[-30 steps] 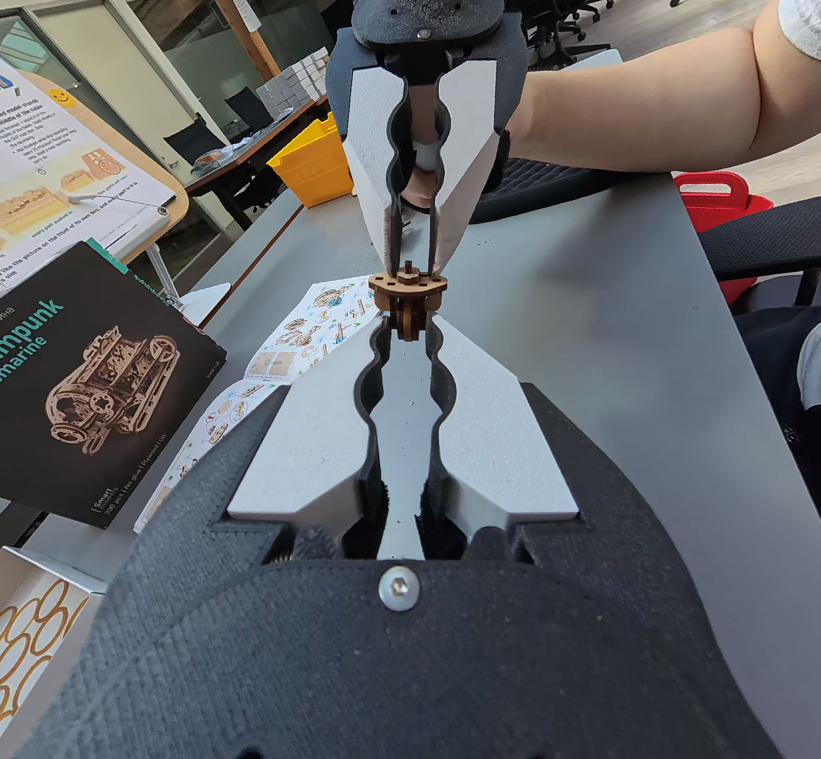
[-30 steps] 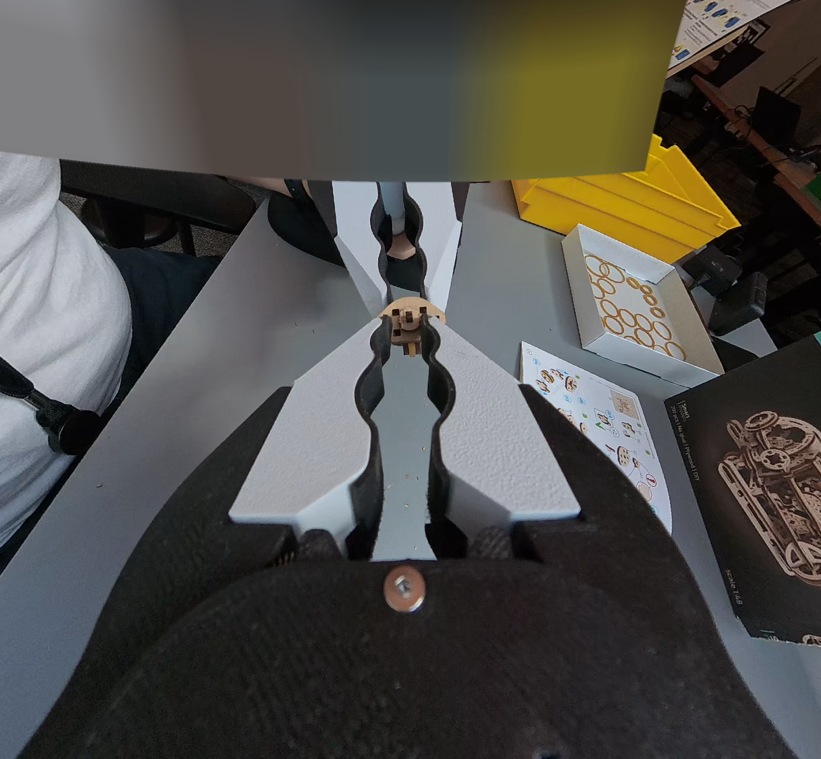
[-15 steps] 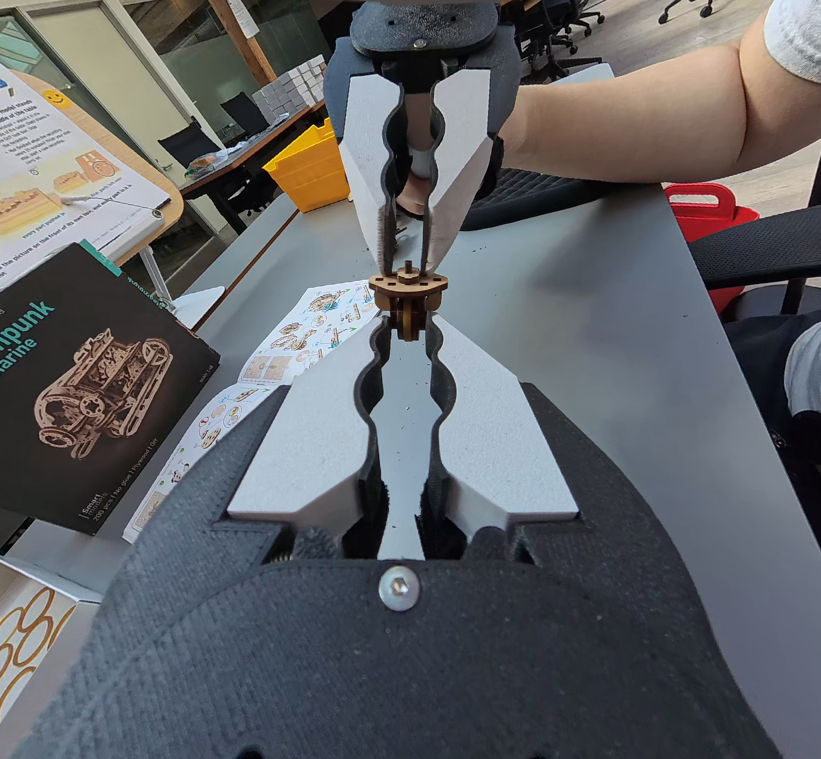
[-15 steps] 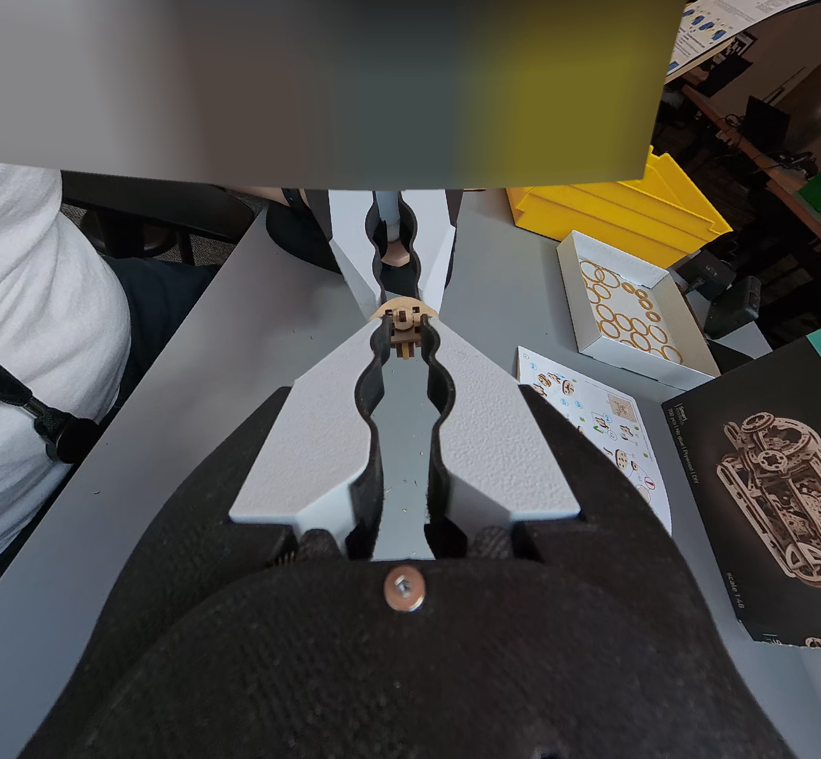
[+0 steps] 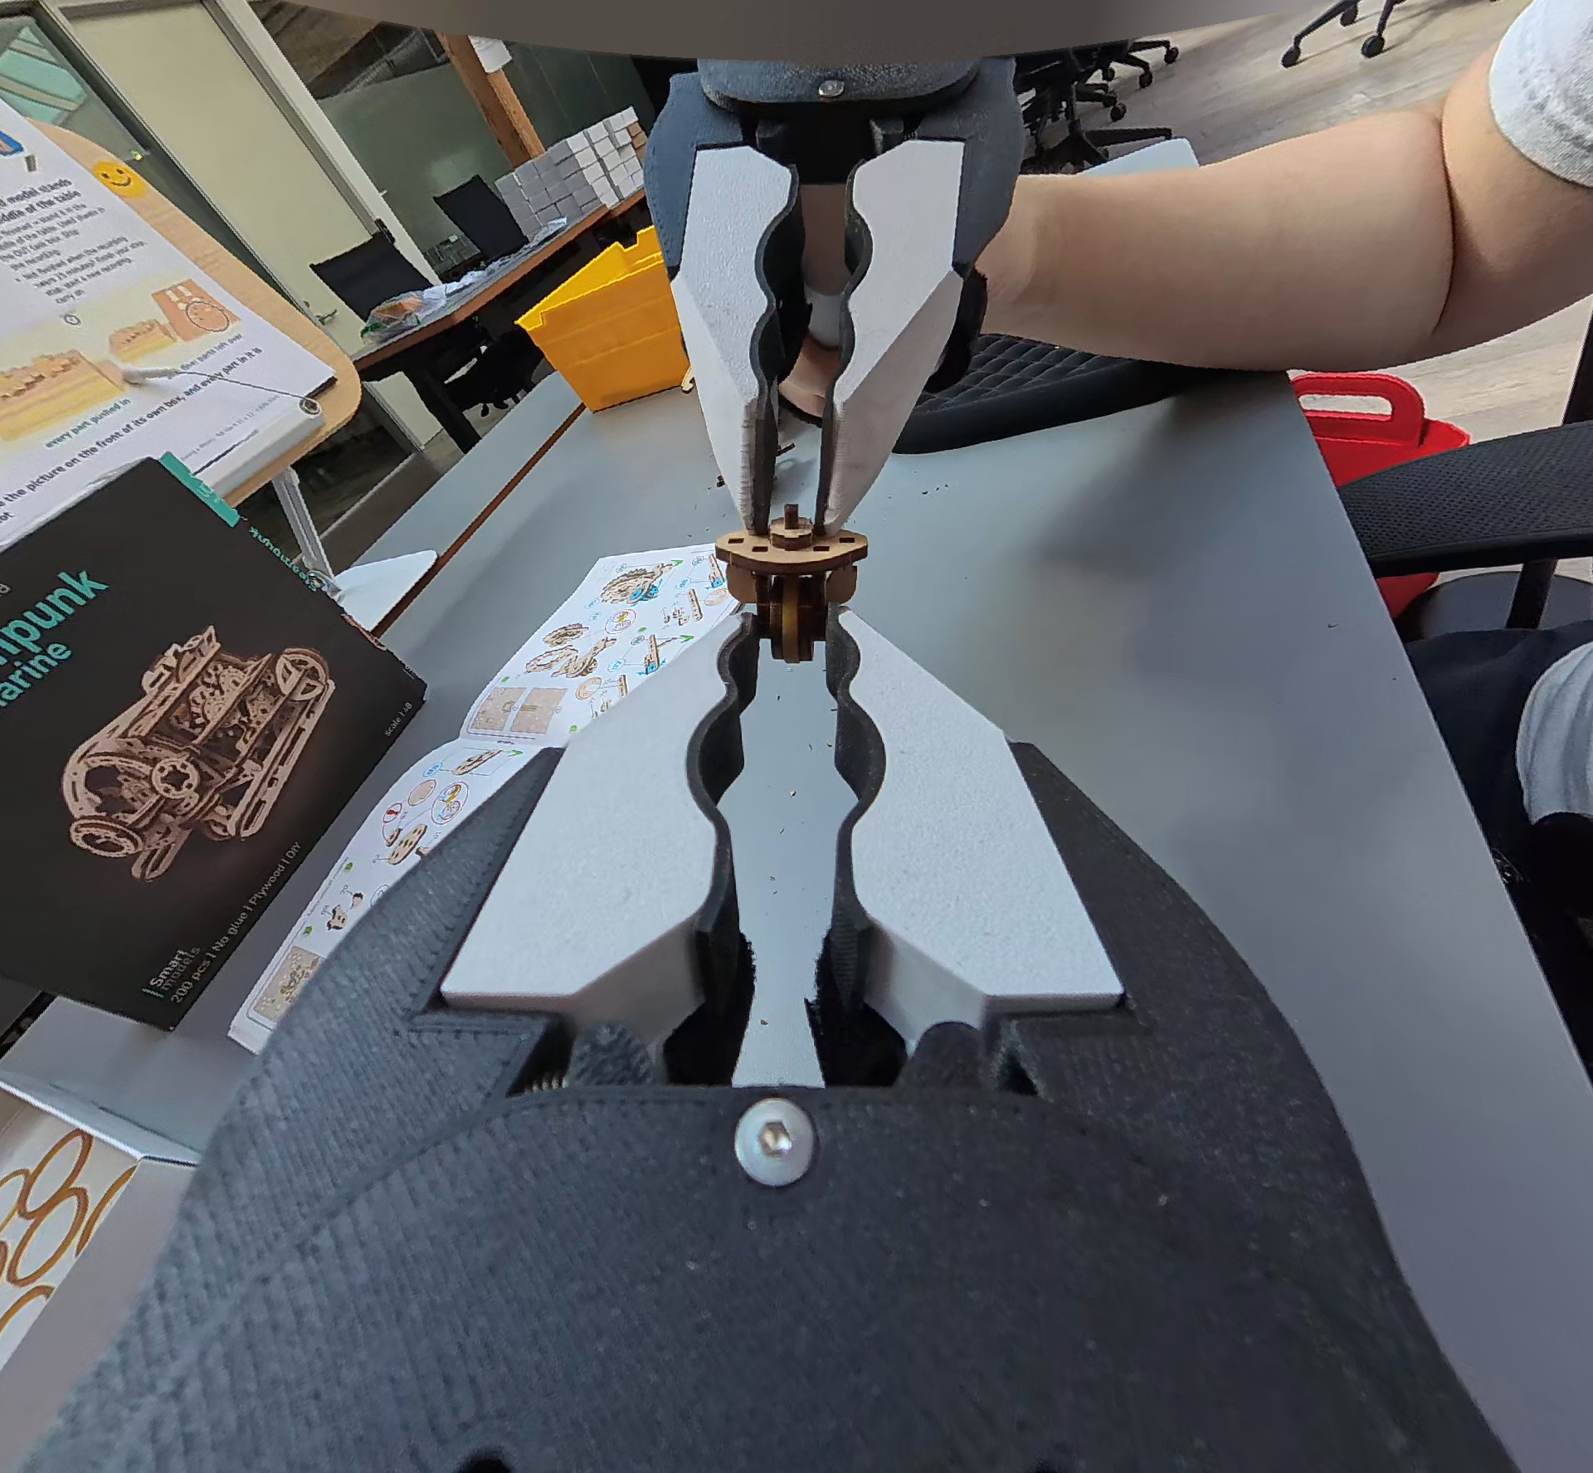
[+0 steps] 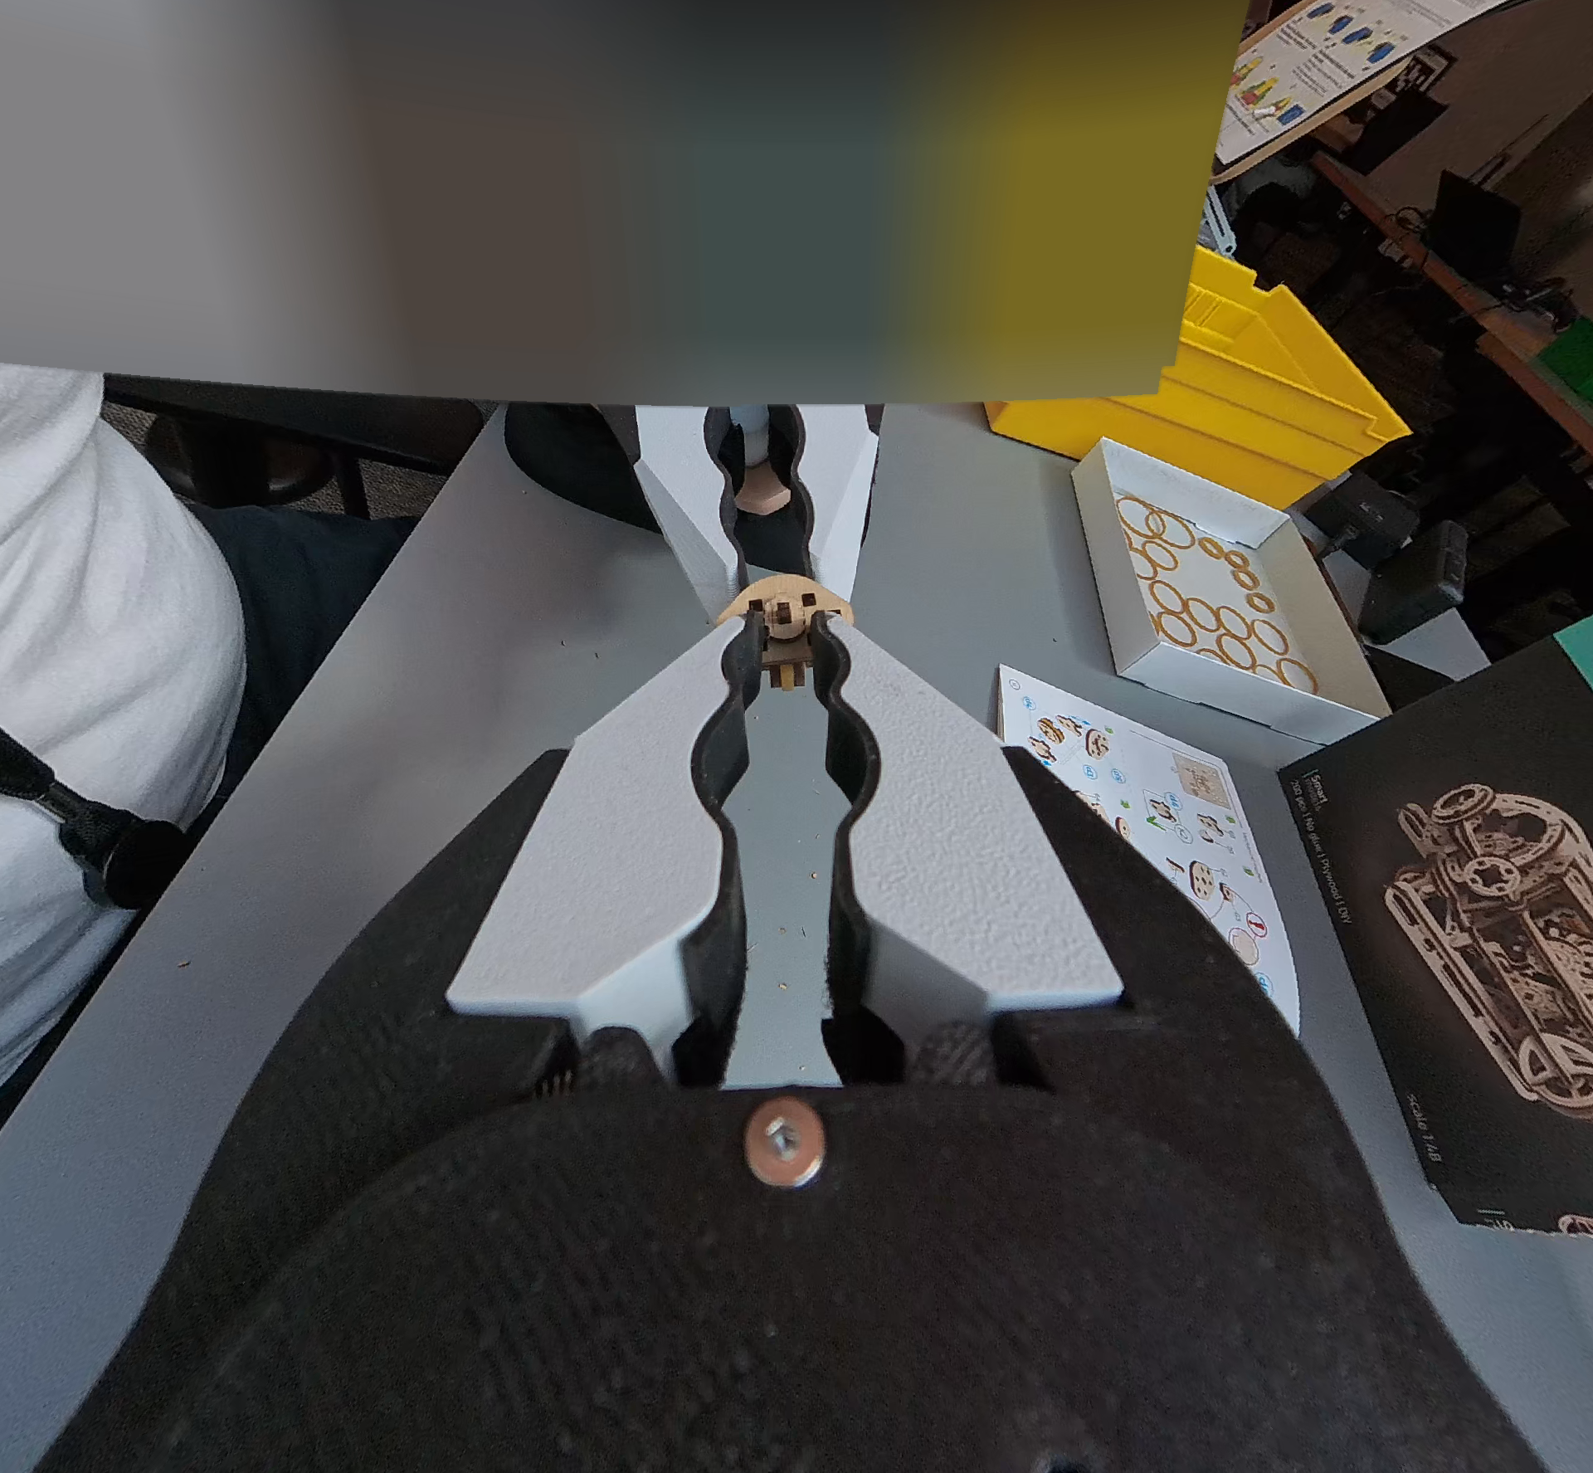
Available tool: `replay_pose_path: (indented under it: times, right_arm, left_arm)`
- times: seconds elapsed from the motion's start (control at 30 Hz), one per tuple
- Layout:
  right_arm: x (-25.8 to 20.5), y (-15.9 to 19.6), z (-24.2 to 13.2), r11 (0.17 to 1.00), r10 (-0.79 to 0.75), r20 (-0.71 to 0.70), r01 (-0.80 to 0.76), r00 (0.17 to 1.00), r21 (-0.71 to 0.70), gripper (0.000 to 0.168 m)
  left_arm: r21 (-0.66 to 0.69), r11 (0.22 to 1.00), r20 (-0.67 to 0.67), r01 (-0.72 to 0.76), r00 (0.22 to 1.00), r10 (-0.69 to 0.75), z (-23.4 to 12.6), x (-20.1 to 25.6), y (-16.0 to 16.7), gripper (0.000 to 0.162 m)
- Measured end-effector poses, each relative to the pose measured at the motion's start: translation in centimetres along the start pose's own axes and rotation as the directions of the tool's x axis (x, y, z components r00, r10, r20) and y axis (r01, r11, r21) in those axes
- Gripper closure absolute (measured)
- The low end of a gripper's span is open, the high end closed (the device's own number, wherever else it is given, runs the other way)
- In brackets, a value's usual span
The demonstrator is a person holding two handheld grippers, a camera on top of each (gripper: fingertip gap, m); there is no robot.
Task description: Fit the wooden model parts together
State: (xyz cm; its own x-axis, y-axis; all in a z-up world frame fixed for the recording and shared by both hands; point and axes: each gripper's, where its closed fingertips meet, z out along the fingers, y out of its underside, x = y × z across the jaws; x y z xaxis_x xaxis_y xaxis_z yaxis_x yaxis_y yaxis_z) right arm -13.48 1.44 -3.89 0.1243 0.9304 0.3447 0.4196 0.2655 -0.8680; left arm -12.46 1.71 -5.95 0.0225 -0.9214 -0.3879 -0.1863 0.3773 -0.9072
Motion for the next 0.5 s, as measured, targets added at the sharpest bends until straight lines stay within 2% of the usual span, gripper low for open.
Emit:
replay_pose_path:
  times: [0.5]
  right_arm:
    - [0.12,-0.47,-0.13,1.000,0.000,-0.007,0.000,1.000,0.025,0.153]
  left_arm:
    - [0.011,1.000,0.008,0.017,1.000,-0.017,-0.11,-0.26,-0.16,0.149]
